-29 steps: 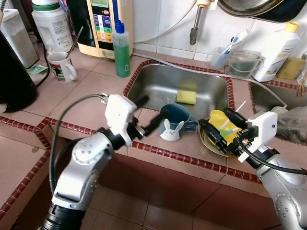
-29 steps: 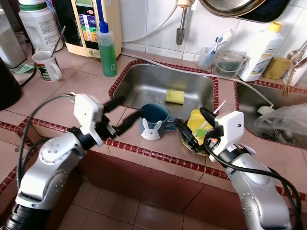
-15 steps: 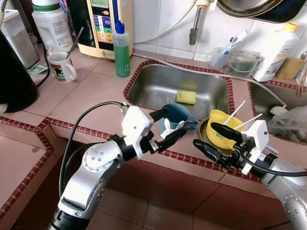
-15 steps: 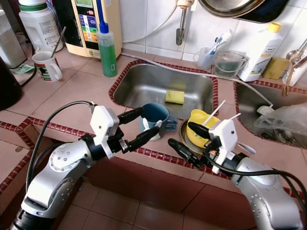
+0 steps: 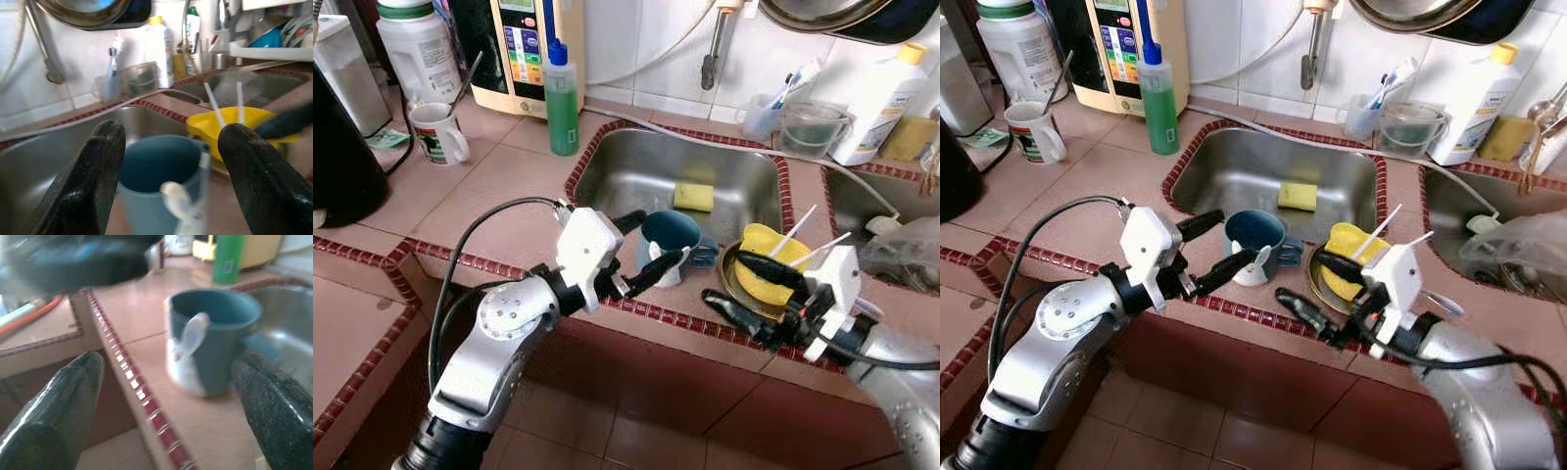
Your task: Kitchen organization
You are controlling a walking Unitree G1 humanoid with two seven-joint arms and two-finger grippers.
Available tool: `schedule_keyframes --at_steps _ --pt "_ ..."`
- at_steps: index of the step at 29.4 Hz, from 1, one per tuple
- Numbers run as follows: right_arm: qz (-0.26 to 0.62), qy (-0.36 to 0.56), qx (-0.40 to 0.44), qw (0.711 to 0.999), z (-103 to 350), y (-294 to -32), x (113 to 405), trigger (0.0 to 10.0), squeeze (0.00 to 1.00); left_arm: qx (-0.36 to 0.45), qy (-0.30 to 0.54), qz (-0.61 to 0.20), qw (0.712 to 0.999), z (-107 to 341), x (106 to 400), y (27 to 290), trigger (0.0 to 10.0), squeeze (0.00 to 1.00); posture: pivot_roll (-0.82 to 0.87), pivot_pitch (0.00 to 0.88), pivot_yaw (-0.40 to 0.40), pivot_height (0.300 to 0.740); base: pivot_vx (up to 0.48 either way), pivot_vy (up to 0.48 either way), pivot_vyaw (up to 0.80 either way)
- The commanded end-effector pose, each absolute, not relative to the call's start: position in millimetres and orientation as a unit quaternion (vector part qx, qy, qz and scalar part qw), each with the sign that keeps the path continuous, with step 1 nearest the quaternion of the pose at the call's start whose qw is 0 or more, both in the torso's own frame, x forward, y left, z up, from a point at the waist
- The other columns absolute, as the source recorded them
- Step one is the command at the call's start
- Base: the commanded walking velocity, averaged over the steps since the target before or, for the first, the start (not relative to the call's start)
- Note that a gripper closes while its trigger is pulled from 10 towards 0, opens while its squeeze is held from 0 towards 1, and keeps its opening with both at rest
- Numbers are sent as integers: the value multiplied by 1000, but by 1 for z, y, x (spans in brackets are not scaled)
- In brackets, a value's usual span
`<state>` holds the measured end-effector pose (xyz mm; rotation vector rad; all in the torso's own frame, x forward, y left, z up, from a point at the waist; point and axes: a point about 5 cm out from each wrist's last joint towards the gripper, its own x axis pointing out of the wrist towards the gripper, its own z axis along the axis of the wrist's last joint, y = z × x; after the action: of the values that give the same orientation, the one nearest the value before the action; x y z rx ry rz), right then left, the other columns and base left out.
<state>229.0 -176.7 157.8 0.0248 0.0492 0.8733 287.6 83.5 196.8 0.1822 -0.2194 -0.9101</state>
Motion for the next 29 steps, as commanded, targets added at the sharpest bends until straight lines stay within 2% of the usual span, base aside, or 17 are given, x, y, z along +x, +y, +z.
schedule_keyframes --at_steps 1,11,16,22,29 --pt "419 21 20 907 160 -172 223 10000 0 101 -112 -433 889 200 294 87 10000 0 -16 93 -32 740 0 0 0" --pt "396 27 47 917 154 -163 198 10000 0 130 -123 -451 875 205 307 87 10000 0 -50 101 4 740 0 0 0" --pt "367 27 66 927 154 -161 188 10000 0 147 -118 -483 855 205 311 86 10000 0 -66 104 21 740 0 0 0" --pt "349 23 67 935 153 -161 186 10000 0 176 -115 -514 831 207 310 89 10000 0 -74 106 36 740 0 0 0" --pt "311 14 71 948 155 -163 185 10000 0 190 -105 -530 820 209 315 93 10000 0 -81 104 49 740 0 0 0"
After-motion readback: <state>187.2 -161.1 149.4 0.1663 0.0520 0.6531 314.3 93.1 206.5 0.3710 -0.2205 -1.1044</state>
